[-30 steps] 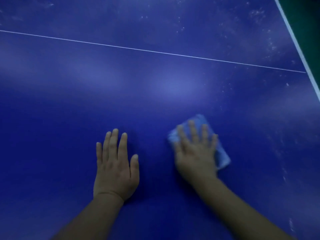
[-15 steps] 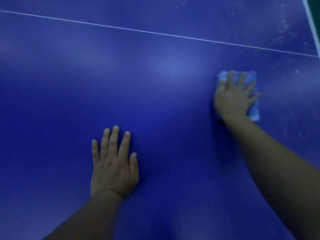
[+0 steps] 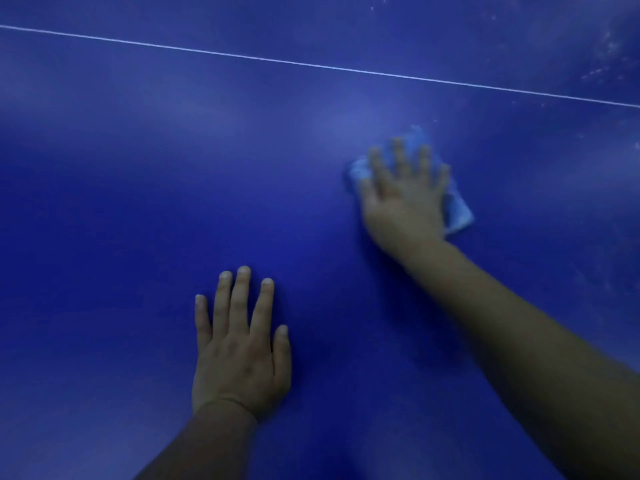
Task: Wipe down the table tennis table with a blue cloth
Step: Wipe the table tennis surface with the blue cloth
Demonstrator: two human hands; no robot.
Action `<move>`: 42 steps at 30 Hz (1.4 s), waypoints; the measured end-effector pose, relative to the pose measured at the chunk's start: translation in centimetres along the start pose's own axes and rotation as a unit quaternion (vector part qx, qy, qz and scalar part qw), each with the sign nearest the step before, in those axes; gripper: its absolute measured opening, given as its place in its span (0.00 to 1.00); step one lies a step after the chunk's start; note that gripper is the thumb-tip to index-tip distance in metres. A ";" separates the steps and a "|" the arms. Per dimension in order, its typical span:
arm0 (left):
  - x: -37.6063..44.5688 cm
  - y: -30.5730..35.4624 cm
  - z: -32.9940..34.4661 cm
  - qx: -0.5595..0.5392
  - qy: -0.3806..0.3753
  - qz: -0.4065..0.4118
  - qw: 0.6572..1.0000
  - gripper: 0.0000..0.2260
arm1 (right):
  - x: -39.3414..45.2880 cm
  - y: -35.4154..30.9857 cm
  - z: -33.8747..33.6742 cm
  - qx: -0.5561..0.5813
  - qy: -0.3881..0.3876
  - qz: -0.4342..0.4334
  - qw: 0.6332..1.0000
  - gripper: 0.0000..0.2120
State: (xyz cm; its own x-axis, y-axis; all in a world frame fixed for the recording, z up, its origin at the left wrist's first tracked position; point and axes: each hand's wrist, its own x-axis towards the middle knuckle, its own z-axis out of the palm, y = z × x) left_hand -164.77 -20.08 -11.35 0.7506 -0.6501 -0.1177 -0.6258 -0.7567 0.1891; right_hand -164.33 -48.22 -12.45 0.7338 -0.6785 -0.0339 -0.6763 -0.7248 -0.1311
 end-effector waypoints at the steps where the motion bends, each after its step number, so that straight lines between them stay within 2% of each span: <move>1: 0.0 0.1 0.0 0.002 0.000 0.000 1.000 0.28 | 0.4 -3.3 0.6 0.006 -0.010 -0.073 0.997 0.26; 3: 0.1 0.0 0.1 0.004 0.004 0.002 1.000 0.28 | 2.0 -7.7 1.2 0.026 -0.038 -0.181 0.982 0.26; 5: 0.0 -0.1 0.4 0.007 0.007 0.004 1.000 0.28 | 5.1 -6.3 0.8 0.020 -0.048 -0.180 0.982 0.26; 8: 0.0 -0.3 0.6 0.008 0.005 0.008 1.000 0.28 | 9.0 3.9 -0.7 -0.031 0.001 0.010 0.999 0.26; 10: 0.1 -0.3 0.5 0.004 -0.001 0.007 1.000 0.28 | 9.4 11.2 -2.6 -0.013 0.005 0.186 0.983 0.27; 11: 0.1 -0.3 0.5 0.006 -0.004 0.006 1.000 0.28 | 8.9 12.8 -3.3 0.010 -0.003 0.246 0.969 0.28; 12: 0.1 -0.3 0.4 0.007 -0.006 0.007 1.000 0.28 | 8.3 12.9 -3.3 0.017 -0.007 0.270 0.963 0.28; 14: 0.0 -0.2 0.3 -0.002 -0.003 0.009 1.000 0.28 | 6.8 9.2 -1.9 0.006 0.007 0.214 0.977 0.27; 16: 0.1 -0.3 0.2 -0.006 0.002 0.009 1.000 0.27 | 5.8 2.4 -0.4 0.001 0.018 0.084 0.996 0.25; 20: 0.2 -0.2 0.2 0.003 0.000 0.010 1.000 0.29 | 7.5 -9.0 1.5 0.043 -0.030 -0.109 0.993 0.26; 23: 0.2 -0.1 0.3 0.005 0.006 0.009 1.000 0.27 | 11.1 -7.0 0.7 0.032 -0.052 -0.154 0.986 0.26; 25: 0.2 -0.2 0.3 -0.005 0.007 0.007 1.000 0.29 | 12.6 -0.2 -0.2 -0.015 -0.022 -0.086 0.996 0.26; 27: 0.2 -0.2 0.2 -0.011 -0.004 0.000 1.000 0.31 | 13.5 8.8 -1.6 -0.058 0.025 0.042 0.997 0.26; 29: 0.3 -0.1 0.1 -0.006 -0.016 -0.003 1.000 0.31 | 13.7 15.6 -3.2 -0.020 0.018 0.225 0.974 0.28; 30: 0.3 -0.1 0.1 0.001 -0.023 -0.002 1.000 0.31 | 13.7 16.7 -3.7 0.014 0.006 0.298 0.955 0.29; 31: 0.2 -0.2 0.0 0.003 -0.029 -0.002 1.000 0.32 | 13.7 16.6 -3.9 0.029 0.003 0.331 0.943 0.30; 32: 0.2 -0.2 -0.1 0.003 -0.032 -0.003 0.999 0.32 | 13.5 15.2 -3.7 0.024 0.011 0.323 0.946 0.29; 33: 0.3 -0.2 -0.2 0.002 -0.032 -0.003 0.999 0.32 | 13.1 13.1 -3.3 0.014 0.016 0.274 0.962 0.28; 35: 0.2 0.0 -0.3 0.002 -0.035 -0.003 0.999 0.33 | 11.3 7.6 -1.8 0.004 0.009 0.093 0.996 0.27; 37: 0.2 0.2 -0.4 0.002 -0.030 -0.007 1.000 0.33 | 8.8 3.2 -0.3 -0.014 -0.038 -0.103 0.994 0.27; 38: 0.2 0.2 -0.3 0.004 -0.028 -0.005 1.000 0.33 | 8.3 2.9 -0.4 -0.013 -0.064 -0.155 0.986 0.28; 39: 0.1 0.2 -0.3 0.003 -0.027 -0.003 1.000 0.32 | 8.9 4.2 -1.2 -0.013 -0.071 -0.163 0.984 0.28; 40: 0.2 0.2 -0.3 0.002 -0.023 -0.003 1.000 0.31 | 10.0 6.6 -1.8 -0.027 -0.052 -0.131 0.990 0.27; 42: 0.2 0.2 -0.2 0.004 -0.013 -0.002 1.000 0.29 | 12.5 13.3 -3.3 -0.062 -0.012 -0.024 0.998 0.26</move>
State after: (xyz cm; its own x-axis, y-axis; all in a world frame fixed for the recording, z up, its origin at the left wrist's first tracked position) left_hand -164.70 -20.33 -11.13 0.7476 -0.6482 -0.1445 -0.6243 -0.7602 0.1799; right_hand -164.34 -66.77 -11.35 0.7655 -0.6412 -0.0537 -0.6425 -0.7663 -0.0098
